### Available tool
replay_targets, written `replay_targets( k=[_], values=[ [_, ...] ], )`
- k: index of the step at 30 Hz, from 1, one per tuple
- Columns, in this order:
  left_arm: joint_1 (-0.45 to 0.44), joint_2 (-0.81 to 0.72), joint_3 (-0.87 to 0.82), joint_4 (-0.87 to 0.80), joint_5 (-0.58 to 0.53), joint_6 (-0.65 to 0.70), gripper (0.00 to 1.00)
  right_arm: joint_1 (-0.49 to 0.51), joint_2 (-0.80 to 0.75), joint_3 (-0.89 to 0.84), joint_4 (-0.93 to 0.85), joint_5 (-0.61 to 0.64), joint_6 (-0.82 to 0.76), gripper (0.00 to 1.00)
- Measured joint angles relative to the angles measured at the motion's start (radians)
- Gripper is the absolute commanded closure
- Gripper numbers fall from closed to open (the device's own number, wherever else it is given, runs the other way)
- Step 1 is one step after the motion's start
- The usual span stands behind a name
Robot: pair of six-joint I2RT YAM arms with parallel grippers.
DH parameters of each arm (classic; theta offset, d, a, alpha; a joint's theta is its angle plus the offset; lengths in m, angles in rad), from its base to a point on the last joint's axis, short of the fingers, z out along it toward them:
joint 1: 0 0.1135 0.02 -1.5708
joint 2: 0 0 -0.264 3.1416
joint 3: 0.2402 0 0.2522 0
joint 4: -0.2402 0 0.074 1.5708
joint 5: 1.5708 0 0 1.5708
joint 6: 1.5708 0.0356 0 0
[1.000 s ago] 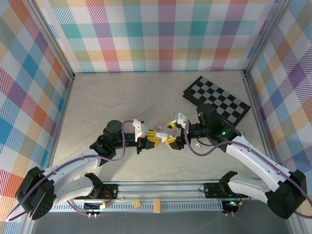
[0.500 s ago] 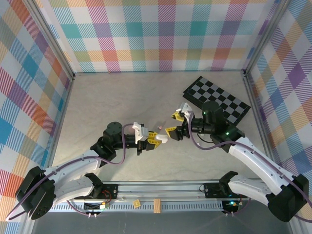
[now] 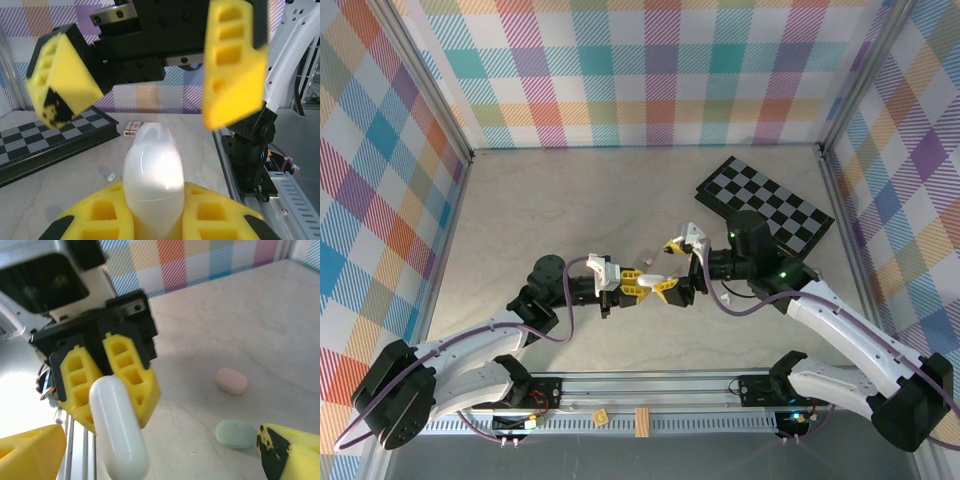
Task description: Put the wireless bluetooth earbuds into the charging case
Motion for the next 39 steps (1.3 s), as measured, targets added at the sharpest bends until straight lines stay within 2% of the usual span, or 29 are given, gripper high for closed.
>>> replay_targets(
  k=[6,12,14,17,22,26,32,39],
  values=[
    [0.000,0.037,0.000,0.046,0.007,-0.035,0.97,0.013,0.062,0.026,-0.026,0.058,0.001,0.07],
    [0.001,0.034,-0.011,0.111,-0.040,-0.053,0.98,0.012,0.037,0.073,-0.014,0.144,0.063,0.08],
    [-0.001,0.029,-0.031,0.126,-0.038,-0.053,0.97,0.000,0.019,0.087,-0.012,0.191,0.096,0.08],
    [-0.002,0.019,-0.053,0.133,-0.041,-0.048,0.97,-0.014,0.012,0.134,-0.017,0.250,0.150,0.01],
    [-0.002,0.021,-0.068,0.175,-0.080,-0.039,0.98,-0.024,-0.017,0.174,-0.037,0.309,0.222,0.01],
    [-0.001,0.061,-0.085,0.272,-0.123,-0.034,0.98,-0.037,-0.087,0.118,-0.035,0.337,0.269,0.01],
    [0.041,0.225,-0.130,0.457,-0.135,-0.042,0.98,-0.143,-0.144,0.012,-0.102,0.394,0.406,0.01],
    [0.068,0.428,-0.085,0.561,-0.052,-0.010,0.98,-0.293,-0.090,-0.042,-0.253,0.416,0.559,0.05]
  ],
)
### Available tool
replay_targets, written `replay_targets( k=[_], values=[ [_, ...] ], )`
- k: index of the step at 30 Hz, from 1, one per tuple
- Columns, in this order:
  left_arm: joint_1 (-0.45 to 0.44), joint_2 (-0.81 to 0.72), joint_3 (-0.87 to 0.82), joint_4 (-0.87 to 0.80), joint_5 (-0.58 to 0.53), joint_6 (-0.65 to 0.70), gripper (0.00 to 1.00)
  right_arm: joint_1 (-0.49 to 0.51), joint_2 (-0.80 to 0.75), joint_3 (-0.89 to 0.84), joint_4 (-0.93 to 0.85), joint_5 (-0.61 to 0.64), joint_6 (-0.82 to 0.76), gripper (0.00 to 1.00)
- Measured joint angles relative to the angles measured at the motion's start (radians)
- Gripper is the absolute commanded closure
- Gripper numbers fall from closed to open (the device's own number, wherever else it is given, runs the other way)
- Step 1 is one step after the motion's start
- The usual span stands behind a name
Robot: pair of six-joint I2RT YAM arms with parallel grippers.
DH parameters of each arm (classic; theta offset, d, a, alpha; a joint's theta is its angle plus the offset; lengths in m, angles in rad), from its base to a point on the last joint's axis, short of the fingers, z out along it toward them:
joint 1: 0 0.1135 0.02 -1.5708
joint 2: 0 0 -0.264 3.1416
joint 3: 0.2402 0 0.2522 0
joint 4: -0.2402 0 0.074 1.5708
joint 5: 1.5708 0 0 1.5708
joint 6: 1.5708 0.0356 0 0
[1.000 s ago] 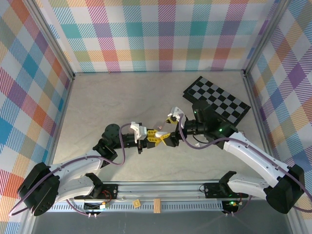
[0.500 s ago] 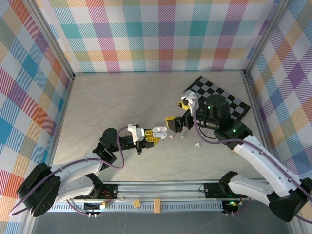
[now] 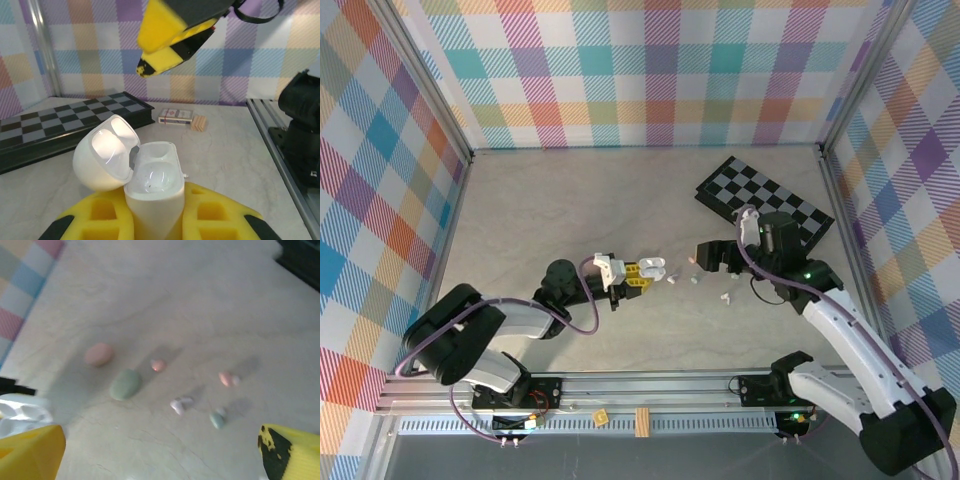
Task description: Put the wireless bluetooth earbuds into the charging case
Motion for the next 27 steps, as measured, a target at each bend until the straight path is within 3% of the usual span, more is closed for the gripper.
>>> replay_targets(
  k=[5,11,27],
  values=[
    [0.000,0.029,0.015,0.025,0.029,0.050,0.98,-0.112,0.171,0.000,-0.091,-0.045,0.022,0.13],
    [0.000,0.069,0.030,0.041,0.053,0.101,0.98,-0.116,0.346,0.000,-0.124,-0.057,0.008,0.29],
    [-0.008,0.050,0.034,0.041,0.064,0.076,0.99,-0.117,0.544,-0.047,-0.057,-0.065,-0.002,0.28]
  ],
)
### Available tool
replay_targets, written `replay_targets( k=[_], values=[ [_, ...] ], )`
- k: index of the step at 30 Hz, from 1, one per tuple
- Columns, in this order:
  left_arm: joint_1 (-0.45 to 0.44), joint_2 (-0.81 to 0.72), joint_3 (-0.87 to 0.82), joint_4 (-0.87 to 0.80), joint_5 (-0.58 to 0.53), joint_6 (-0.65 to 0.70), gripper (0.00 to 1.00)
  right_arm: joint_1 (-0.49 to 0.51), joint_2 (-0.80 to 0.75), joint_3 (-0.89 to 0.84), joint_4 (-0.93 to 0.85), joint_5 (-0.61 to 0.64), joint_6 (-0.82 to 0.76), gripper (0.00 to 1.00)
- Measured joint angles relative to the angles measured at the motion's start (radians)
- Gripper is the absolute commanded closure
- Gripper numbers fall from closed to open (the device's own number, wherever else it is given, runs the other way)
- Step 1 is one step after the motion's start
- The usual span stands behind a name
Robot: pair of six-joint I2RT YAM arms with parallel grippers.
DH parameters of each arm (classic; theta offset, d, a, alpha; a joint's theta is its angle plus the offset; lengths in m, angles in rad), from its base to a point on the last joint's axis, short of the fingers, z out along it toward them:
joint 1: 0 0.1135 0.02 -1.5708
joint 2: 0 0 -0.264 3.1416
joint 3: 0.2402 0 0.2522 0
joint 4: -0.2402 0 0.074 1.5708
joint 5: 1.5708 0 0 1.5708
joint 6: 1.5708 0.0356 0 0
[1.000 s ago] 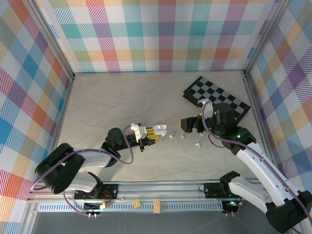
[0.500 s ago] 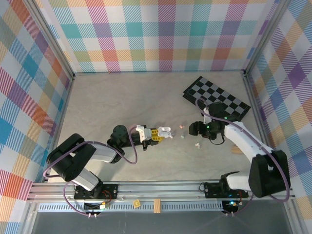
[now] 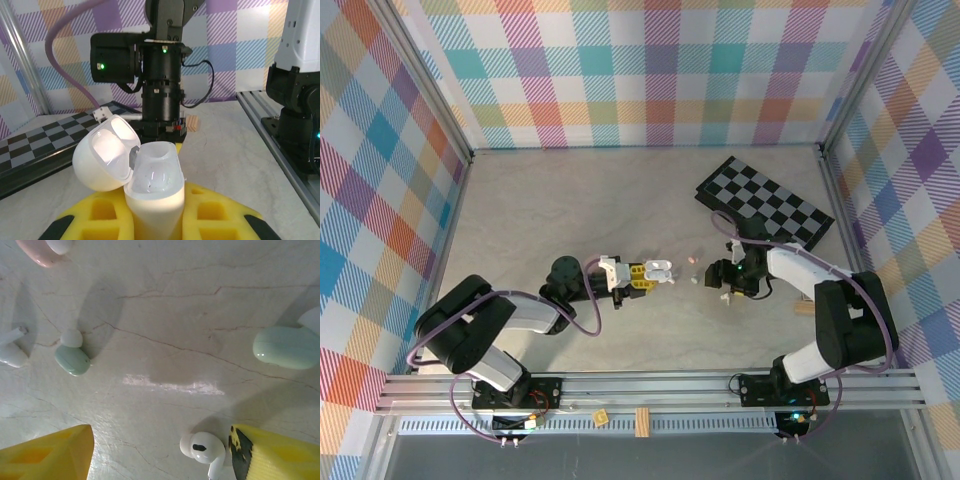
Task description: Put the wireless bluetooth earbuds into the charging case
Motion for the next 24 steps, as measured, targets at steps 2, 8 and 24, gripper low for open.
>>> replay_targets(
  k=[2,8,24],
  values=[
    [0.000,-0.024,-0.008,0.001,-0.007,-0.007,0.99,0.000,0.000,-0.005,0.003,-0.003,0.002,0.26],
    [-0.011,-0.076,-0.021,0.001,-0.024,-0.031,0.99,-0.003,0.013,-0.025,0.036,-0.003,0.033,0.29],
    [-0.013,-0.081,-0.013,0.001,-0.023,-0.056,0.99,-0.011,-0.090,-0.133,0.063,-0.047,0.125,0.50]
  ],
)
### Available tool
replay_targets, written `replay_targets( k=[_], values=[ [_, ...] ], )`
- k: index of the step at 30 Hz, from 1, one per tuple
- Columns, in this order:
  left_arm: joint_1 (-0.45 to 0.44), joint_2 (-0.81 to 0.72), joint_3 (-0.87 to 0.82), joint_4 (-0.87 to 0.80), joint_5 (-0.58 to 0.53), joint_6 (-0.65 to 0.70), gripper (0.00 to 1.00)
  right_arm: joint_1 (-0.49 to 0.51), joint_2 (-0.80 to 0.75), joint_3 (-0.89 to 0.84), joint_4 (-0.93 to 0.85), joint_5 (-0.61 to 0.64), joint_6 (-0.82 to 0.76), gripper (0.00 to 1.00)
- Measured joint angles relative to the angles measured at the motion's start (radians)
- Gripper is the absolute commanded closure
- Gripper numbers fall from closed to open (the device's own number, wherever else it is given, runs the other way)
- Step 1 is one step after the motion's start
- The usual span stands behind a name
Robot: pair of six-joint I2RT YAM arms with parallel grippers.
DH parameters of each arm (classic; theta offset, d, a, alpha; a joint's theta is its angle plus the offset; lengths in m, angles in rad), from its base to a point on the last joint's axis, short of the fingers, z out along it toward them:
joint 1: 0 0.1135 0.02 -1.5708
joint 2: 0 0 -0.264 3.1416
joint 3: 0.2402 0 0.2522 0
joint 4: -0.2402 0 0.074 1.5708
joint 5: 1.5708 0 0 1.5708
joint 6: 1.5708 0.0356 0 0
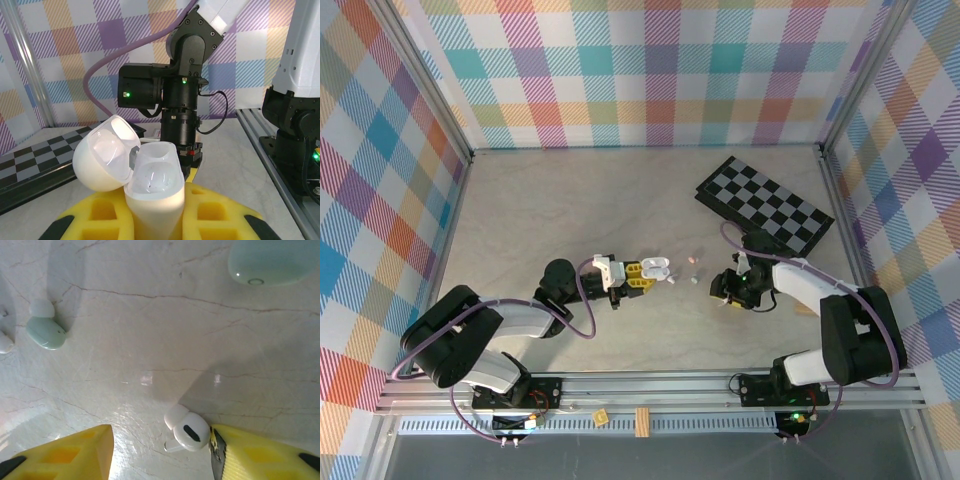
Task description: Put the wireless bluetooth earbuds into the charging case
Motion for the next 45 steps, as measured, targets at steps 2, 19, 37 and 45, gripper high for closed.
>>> replay_targets(
  k=[2,19,37,45],
  values=[
    [0.000,0.005,0.008,0.000,0.000,-0.003,0.99,0.000,0.000,0.000,0.003,0.003,0.003,0.54],
    [-0.006,0.006,0.011,0.000,0.000,-0.019,0.99,0.000,0.022,-0.005,0.037,0.053,0.074,0.75],
    [-0.007,0.031,0.014,0.000,-0.008,-0.042,0.99,0.009,-0.132,-0.021,0.051,0.090,0.050,0.79],
    [-0.008,0.079,0.041,0.000,-0.008,-0.092,0.99,0.118,-0.320,-0.011,0.079,0.187,-0.048,0.80]
  ],
)
